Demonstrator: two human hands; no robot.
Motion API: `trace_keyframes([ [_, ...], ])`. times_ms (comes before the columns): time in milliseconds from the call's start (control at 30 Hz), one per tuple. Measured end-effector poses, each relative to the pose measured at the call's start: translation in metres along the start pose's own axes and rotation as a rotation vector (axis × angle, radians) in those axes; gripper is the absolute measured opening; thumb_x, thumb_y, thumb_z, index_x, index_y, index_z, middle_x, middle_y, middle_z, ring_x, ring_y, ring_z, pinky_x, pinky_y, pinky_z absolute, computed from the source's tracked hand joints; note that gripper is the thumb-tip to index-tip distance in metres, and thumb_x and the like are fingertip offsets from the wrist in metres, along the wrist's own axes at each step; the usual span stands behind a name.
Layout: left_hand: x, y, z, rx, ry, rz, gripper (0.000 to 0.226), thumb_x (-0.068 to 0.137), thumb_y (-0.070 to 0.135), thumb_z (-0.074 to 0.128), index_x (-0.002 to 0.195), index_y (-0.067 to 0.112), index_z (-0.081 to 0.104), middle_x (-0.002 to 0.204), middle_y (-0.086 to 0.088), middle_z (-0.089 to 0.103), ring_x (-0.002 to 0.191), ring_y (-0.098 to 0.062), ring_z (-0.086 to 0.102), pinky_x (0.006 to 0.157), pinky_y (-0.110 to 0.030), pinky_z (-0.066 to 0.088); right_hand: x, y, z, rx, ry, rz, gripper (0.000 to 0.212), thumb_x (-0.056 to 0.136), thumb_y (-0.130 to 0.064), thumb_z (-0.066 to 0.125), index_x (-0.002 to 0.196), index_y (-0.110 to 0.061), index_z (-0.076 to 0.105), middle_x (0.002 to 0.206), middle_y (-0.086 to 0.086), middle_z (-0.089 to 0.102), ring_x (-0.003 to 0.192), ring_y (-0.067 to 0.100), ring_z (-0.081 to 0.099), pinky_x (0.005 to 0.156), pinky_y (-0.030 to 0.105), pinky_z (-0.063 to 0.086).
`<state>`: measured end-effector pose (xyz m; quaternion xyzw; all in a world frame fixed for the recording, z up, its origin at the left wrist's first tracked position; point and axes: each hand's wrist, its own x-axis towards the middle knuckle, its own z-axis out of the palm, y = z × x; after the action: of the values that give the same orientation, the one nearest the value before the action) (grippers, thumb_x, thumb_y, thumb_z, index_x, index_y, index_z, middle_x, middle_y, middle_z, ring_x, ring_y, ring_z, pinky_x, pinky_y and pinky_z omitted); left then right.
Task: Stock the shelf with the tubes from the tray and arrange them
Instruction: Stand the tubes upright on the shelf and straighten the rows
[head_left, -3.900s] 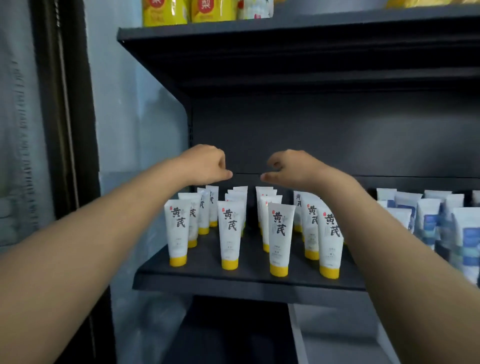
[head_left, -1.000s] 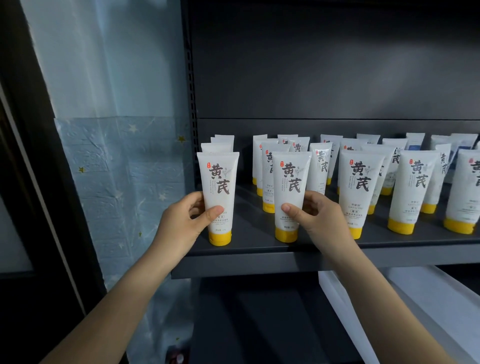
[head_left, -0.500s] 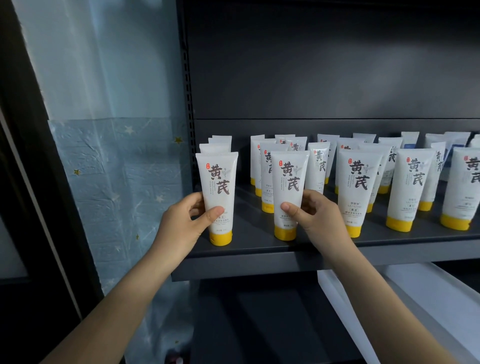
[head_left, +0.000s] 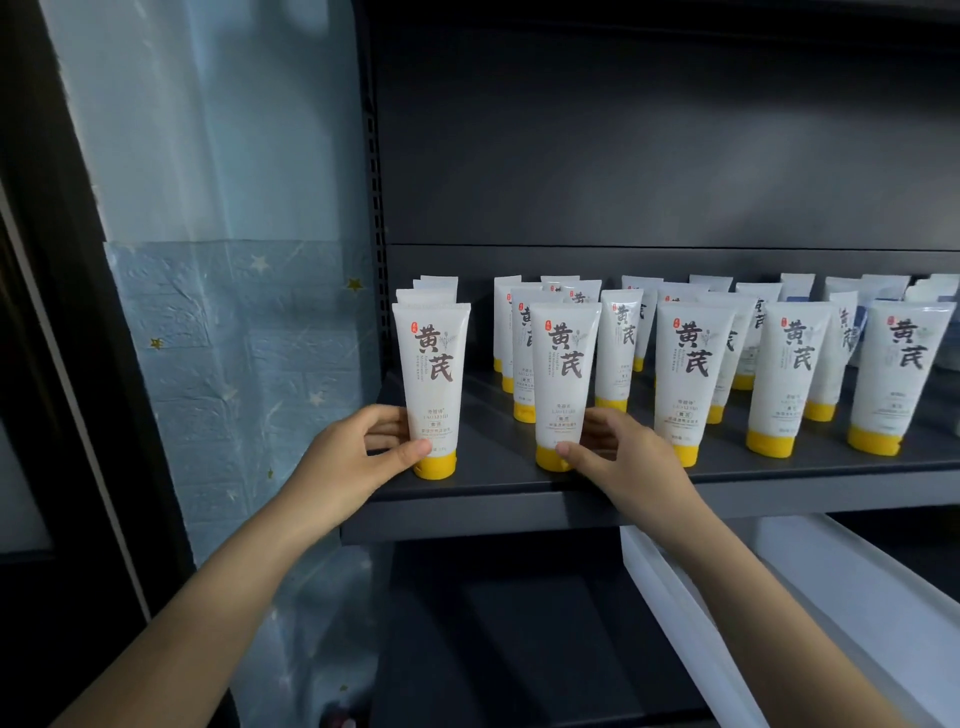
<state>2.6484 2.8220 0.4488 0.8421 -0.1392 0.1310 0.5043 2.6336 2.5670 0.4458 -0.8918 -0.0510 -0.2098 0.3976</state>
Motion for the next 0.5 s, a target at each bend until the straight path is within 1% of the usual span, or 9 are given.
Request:
trace_keyframes([
  [100,-0.014,0.007,-0.008,0.076,0.012,-0.050,0.024,0.074,0.027,0.074,0.090,0.034,0.057,0.099,0.010,0.064,0.094,-0.005,0.063,0.097,-0.030,0.048,-0.013,0.000,-0.008,-0.094,-0.052,-0.030,0.051,0.085,-0.033,0.065,0.130,-0.015,0.049,0.128,0.001,0.059,0.114,0.013,0.056,0.096,0.024,0.045],
  [133,-0.019,0.010,-0.010,0.128,0.039,-0.060,0.023,0.075,0.027,0.074,0.091,0.029,0.058,0.097,0.008,0.064,0.090,-0.004,0.062,0.093,-0.028,0.049,-0.017,-0.001,-0.014,-0.133,-0.073,-0.040,0.054,0.086,-0.035,0.064,0.133,-0.015,0.046,0.131,0.002,0.057,0.118,0.015,0.055,0.098,0.026,0.044],
  [167,-0.024,0.015,-0.012,0.205,0.073,-0.063,0.022,0.076,0.026,0.074,0.093,0.024,0.060,0.095,0.006,0.064,0.084,-0.001,0.061,0.087,-0.021,0.049,-0.021,-0.001,-0.022,-0.173,-0.093,-0.058,0.055,0.087,-0.036,0.062,0.135,-0.015,0.045,0.133,0.002,0.055,0.120,0.015,0.053,0.099,0.025,0.042],
  [233,-0.037,0.030,-0.014,0.373,0.128,-0.020,0.023,0.078,0.025,0.072,0.097,0.017,0.063,0.091,0.004,0.064,0.076,0.002,0.057,0.072,-0.007,0.041,-0.028,-0.002,-0.041,-0.255,-0.117,-0.103,0.054,0.088,-0.038,0.059,0.136,-0.016,0.044,0.134,0.001,0.053,0.122,0.014,0.051,0.097,0.023,0.039],
  [267,-0.044,0.040,-0.012,0.435,0.144,0.012,0.023,0.079,0.025,0.072,0.098,0.016,0.064,0.091,0.003,0.065,0.075,0.001,0.057,0.068,-0.005,0.038,-0.032,-0.002,-0.052,-0.295,-0.121,-0.124,0.053,0.089,-0.038,0.058,0.135,-0.015,0.044,0.134,0.001,0.053,0.122,0.014,0.050,0.096,0.022,0.039],
  [300,-0.051,0.051,-0.009,0.484,0.152,0.042,0.023,0.079,0.026,0.071,0.098,0.014,0.064,0.093,0.001,0.066,0.077,-0.004,0.059,0.067,-0.006,0.037,-0.036,-0.002,-0.063,-0.339,-0.125,-0.142,0.052,0.089,-0.039,0.057,0.134,-0.015,0.045,0.133,0.002,0.054,0.122,0.015,0.051,0.094,0.022,0.039],
  [367,-0.062,0.077,0.000,0.592,0.149,0.094,0.027,0.080,0.028,0.070,0.102,0.013,0.064,0.100,-0.001,0.066,0.086,-0.012,0.060,0.068,-0.013,0.040,-0.044,0.000,-0.088,-0.430,-0.144,-0.171,0.049,0.090,-0.040,0.056,0.131,-0.014,0.047,0.132,0.004,0.055,0.120,0.018,0.051,0.093,0.025,0.040],
  [433,-0.072,0.104,0.014,0.706,0.125,0.145,0.032,0.082,0.032,0.067,0.108,0.014,0.063,0.108,-0.001,0.063,0.093,-0.012,0.058,0.075,-0.019,0.038,-0.052,0.002,-0.113,-0.511,-0.176,-0.184,0.050,0.090,-0.040,0.055,0.132,-0.013,0.046,0.133,0.004,0.053,0.121,0.021,0.050,0.096,0.030,0.042],
  [500,-0.080,0.132,0.030,0.751,0.093,0.169,0.035,0.083,0.035,0.065,0.112,0.015,0.061,0.113,0.001,0.060,0.099,-0.012,0.057,0.079,-0.021,0.036,-0.060,0.005,-0.139,-0.573,-0.211,-0.198,0.047,0.090,-0.038,0.055,0.129,-0.013,0.048,0.131,0.006,0.053,0.119,0.023,0.050,0.097,0.034,0.043],
])
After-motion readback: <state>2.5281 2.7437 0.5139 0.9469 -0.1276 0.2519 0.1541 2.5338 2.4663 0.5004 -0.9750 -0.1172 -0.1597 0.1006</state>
